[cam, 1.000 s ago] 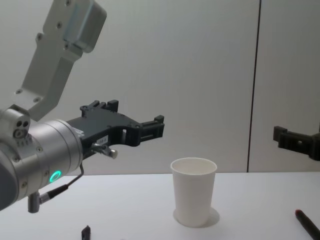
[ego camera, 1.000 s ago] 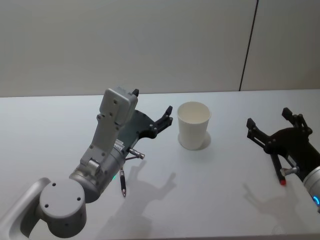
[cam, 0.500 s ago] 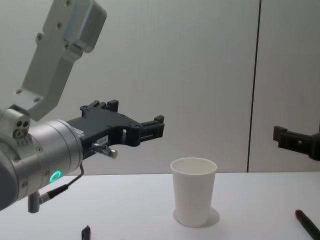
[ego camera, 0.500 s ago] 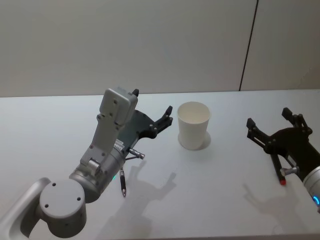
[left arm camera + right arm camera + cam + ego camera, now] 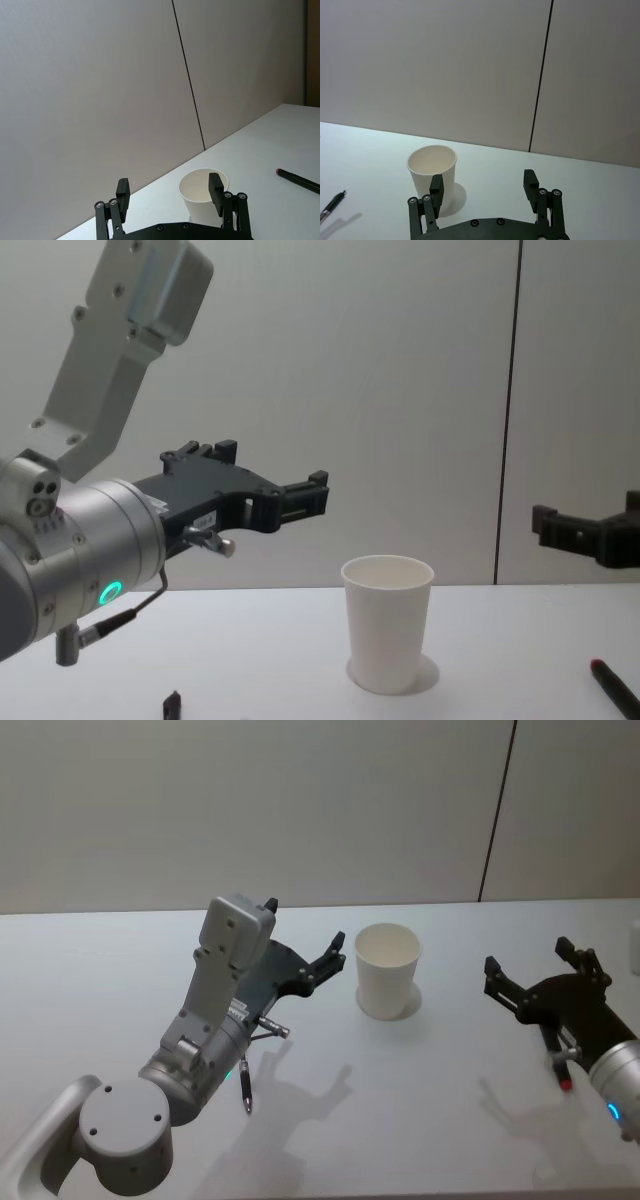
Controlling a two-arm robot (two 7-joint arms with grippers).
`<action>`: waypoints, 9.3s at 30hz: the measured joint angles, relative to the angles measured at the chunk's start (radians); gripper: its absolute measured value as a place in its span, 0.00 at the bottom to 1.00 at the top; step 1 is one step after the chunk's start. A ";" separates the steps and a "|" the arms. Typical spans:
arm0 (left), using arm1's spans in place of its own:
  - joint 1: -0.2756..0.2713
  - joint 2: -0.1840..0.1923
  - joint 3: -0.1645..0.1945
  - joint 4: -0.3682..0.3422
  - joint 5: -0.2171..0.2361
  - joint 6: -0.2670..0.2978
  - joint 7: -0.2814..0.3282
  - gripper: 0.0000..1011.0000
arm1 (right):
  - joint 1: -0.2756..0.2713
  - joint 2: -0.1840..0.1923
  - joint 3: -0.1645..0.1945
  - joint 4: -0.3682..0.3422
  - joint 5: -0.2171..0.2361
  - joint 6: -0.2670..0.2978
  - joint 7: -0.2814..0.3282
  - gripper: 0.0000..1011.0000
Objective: Place the pen into the pen holder.
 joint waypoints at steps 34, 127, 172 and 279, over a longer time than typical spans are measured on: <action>0.000 0.000 0.000 0.000 0.000 0.000 0.000 0.99 | 0.148 -0.089 0.017 0.081 -0.059 0.394 -0.117 0.99; 0.000 0.000 0.000 0.000 0.000 0.000 0.000 0.99 | 0.670 -0.233 0.127 0.915 -0.057 0.562 -0.065 0.93; 0.000 0.000 0.000 0.000 0.000 0.000 0.000 0.99 | 0.667 -0.240 0.131 0.938 -0.079 0.469 -0.030 0.16; 0.000 0.000 0.000 0.000 0.000 0.000 0.000 0.99 | 0.934 -0.483 -0.058 1.608 -0.243 -0.960 0.058 0.16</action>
